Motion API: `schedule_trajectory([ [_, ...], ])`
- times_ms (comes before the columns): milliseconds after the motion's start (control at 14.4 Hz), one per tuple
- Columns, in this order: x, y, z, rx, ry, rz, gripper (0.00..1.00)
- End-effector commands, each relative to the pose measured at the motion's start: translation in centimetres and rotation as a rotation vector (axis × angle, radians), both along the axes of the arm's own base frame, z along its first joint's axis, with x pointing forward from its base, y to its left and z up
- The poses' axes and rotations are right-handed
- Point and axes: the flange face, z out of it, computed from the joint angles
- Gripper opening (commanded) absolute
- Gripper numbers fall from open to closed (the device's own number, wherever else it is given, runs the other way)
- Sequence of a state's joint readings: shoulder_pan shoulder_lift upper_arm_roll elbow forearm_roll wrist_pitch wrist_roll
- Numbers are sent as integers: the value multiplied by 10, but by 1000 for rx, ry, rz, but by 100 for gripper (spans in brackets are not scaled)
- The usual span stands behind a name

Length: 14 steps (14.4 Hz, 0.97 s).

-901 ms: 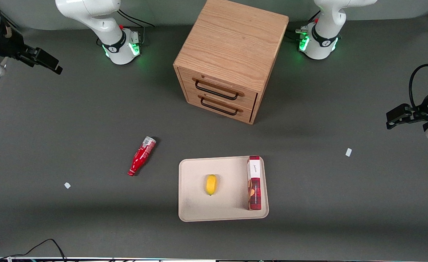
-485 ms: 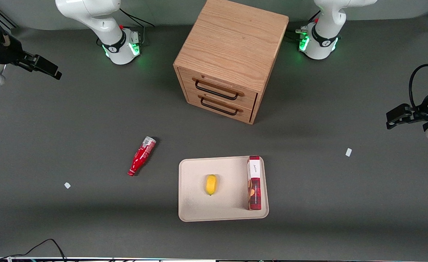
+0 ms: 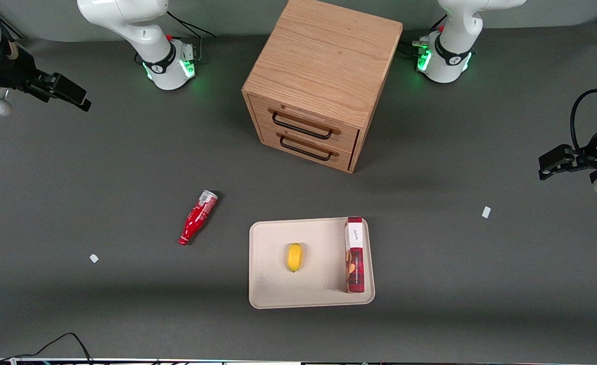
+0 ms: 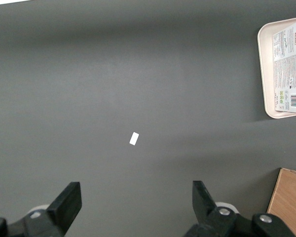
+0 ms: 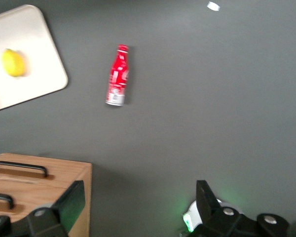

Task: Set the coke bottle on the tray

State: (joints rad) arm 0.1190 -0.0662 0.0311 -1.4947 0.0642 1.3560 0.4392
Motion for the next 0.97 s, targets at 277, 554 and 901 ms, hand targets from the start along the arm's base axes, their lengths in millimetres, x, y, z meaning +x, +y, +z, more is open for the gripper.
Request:
schedule_trajectory([
  [277, 97, 83, -167, 8, 163, -309, 100],
  [554, 117, 95, -316, -33, 207, -451, 100],
  [901, 105, 94, -436, -59, 118, -475, 100],
])
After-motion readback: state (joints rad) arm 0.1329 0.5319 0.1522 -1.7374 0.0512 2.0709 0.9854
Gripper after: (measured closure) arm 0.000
